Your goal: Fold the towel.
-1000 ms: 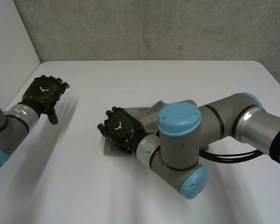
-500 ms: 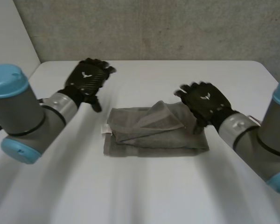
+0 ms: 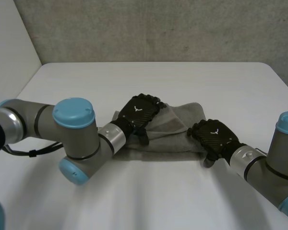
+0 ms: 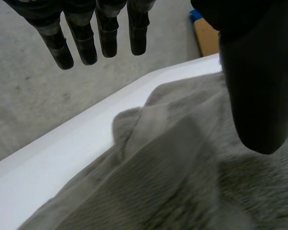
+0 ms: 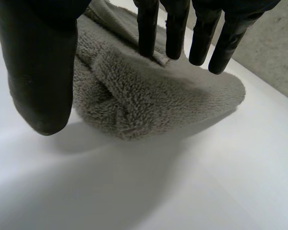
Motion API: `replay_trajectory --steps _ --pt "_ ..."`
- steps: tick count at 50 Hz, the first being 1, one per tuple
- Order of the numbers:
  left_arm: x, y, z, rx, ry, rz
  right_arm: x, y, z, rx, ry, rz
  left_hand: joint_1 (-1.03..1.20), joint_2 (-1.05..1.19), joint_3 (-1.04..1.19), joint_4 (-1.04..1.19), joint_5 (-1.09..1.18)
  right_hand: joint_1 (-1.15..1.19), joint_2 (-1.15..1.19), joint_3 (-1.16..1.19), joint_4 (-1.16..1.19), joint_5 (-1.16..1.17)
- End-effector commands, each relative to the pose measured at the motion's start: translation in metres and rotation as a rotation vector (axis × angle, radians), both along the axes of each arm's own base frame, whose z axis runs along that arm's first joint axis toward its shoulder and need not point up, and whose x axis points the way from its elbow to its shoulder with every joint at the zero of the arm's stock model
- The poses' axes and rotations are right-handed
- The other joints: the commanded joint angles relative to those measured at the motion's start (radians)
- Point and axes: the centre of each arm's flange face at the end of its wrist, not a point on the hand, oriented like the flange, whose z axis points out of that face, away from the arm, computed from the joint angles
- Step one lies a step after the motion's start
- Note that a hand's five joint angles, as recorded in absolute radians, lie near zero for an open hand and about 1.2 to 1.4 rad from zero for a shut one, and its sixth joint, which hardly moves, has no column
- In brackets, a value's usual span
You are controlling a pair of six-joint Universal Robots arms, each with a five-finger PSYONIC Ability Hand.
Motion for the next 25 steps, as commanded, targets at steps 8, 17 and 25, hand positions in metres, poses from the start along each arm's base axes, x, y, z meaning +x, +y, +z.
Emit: replay_trajectory --steps 8,17,25 --pt "0.026 -0.044 -0.006 -0.049 -0.037 0.210 -0.001 -0.004 -0.004 -0.059 0.037 0.010 0.046 0.053 -0.057 -0.066 0.066 0.316 0.300 -0.052 -0.076 0.298" --pt "0.051 -0.049 -0.006 -0.034 -0.082 0.300 0.000 -0.004 -0.007 -0.063 0.052 0.020 0.060 0.068 -0.057 -0.066 0.081 0.357 0.341 -0.052 -0.076 0.339" --pt "0.065 -0.028 -0.009 0.006 -0.151 0.297 -0.001 -0.005 -0.007 -0.065 0.055 0.018 0.058 0.065 -0.057 -0.066 0.078 0.571 0.556 -0.052 -0.076 0.554"
